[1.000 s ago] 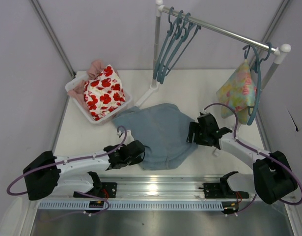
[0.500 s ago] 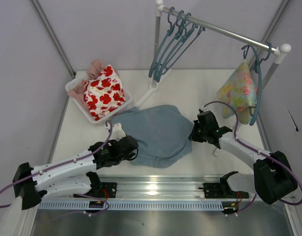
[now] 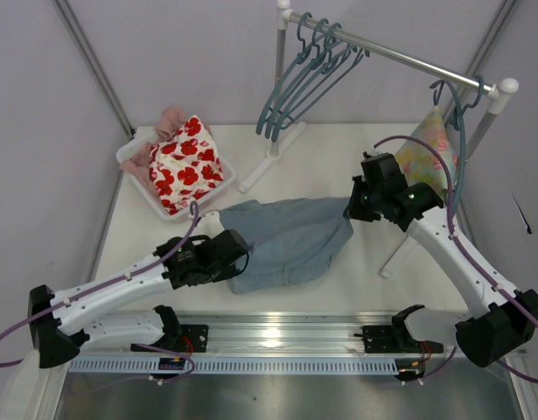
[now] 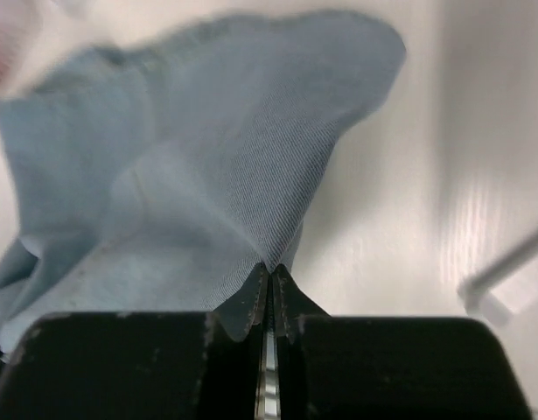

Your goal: Place the skirt on the hanger

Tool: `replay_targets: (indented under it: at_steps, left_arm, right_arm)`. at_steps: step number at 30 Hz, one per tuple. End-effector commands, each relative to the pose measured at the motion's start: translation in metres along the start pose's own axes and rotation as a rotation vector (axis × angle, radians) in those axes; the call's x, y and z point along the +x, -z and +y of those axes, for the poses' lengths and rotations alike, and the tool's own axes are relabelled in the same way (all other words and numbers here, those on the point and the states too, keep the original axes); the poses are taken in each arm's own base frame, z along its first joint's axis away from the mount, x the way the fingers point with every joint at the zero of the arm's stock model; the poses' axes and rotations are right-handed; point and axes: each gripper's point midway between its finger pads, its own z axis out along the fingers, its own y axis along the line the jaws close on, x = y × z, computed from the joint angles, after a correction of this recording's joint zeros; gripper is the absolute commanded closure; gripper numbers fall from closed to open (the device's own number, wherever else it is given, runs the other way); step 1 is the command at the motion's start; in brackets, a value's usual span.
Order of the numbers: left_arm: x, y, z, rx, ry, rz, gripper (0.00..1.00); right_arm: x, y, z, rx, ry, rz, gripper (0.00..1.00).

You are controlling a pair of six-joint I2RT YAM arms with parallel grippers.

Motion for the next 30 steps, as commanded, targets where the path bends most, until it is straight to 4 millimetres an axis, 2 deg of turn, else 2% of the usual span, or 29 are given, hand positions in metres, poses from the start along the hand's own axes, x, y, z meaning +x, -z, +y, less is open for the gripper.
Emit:
replay_targets:
  at_steps: [1,2,3,5,6,7,8,9,10,11,12,14,15,16,17,18,20,24,26,28,30]
  left_arm:
    - [0.041,-0.022,0.017,-0.042,-0.076,0.141,1.00]
    - [0.045,-0.025,0.013,-0.018,-0.084,0.150,0.98]
    - [0.047,-0.028,0.005,0.015,-0.076,0.152,0.83]
    - [0.049,-0.030,0.006,0.018,-0.095,0.160,0.59]
    - [0.045,-0.028,0.003,0.022,-0.099,0.148,0.31]
    - [0.039,-0.028,0.009,-0.007,-0.120,0.122,0.18]
    - [0.027,-0.022,0.001,0.005,-0.117,0.089,0.10]
    - [0.022,-0.023,0.003,-0.016,-0.130,0.074,0.05]
    - [0.015,-0.023,0.003,-0.026,-0.159,0.056,0.04]
    - [-0.002,-0.020,-0.004,-0.024,-0.155,0.006,0.04]
    - [-0.010,-0.026,-0.001,-0.055,-0.154,-0.010,0.04]
    - [-0.028,-0.038,-0.007,-0.045,-0.143,-0.059,0.04]
    - [-0.038,-0.051,0.003,-0.076,-0.094,-0.064,0.04]
    - [-0.040,-0.063,0.009,-0.083,-0.091,-0.054,0.05]
    - [-0.049,-0.071,0.000,-0.031,-0.047,-0.063,0.05]
    - [-0.058,-0.079,0.010,-0.049,-0.010,-0.079,0.06]
    - [-0.073,-0.088,0.009,-0.041,0.009,-0.133,0.07]
    - [-0.089,-0.111,0.015,-0.104,0.039,-0.171,0.12]
    - [-0.089,-0.126,0.019,-0.149,0.019,-0.161,0.13]
    - [-0.105,-0.132,0.015,-0.169,0.005,-0.204,0.13]
    - [-0.114,-0.146,0.019,-0.203,0.011,-0.216,0.15]
  right_arm:
    - [0.058,-0.008,-0.039,0.137,0.035,0.222,0.94]
    - [0.070,-0.015,-0.044,0.137,0.031,0.245,0.89]
    - [0.076,-0.017,-0.040,0.107,0.022,0.269,0.67]
    - [0.083,-0.022,-0.038,0.080,0.023,0.281,0.39]
    - [0.084,-0.022,-0.033,0.051,0.034,0.280,0.25]
    - [0.082,-0.023,-0.030,0.029,0.043,0.268,0.18]
    - [0.077,-0.026,-0.022,-0.011,0.052,0.238,0.13]
    - [0.077,-0.025,-0.016,-0.054,0.064,0.233,0.08]
    - [0.075,-0.026,-0.012,-0.076,0.070,0.221,0.08]
    - [0.070,-0.030,-0.006,-0.108,0.077,0.191,0.07]
    - [0.075,-0.036,-0.007,-0.112,0.076,0.198,0.07]
    - [0.072,-0.049,-0.006,-0.117,0.077,0.170,0.08]
    - [0.071,-0.056,-0.011,-0.092,0.071,0.163,0.09]
    - [0.078,-0.067,-0.018,-0.063,0.055,0.187,0.09]
    - [0.075,-0.074,-0.022,-0.052,0.040,0.177,0.10]
    - [0.075,-0.080,-0.024,-0.045,0.031,0.175,0.12]
    - [0.077,-0.095,-0.034,-0.012,0.012,0.171,0.13]
    - [0.069,-0.120,-0.049,0.053,-0.003,0.116,0.16]
    - [0.060,-0.131,-0.053,0.082,-0.003,0.076,0.16]
    - [0.048,-0.136,-0.058,0.111,-0.003,0.026,0.17]
    - [0.041,-0.142,-0.072,0.169,-0.007,-0.008,0.18]
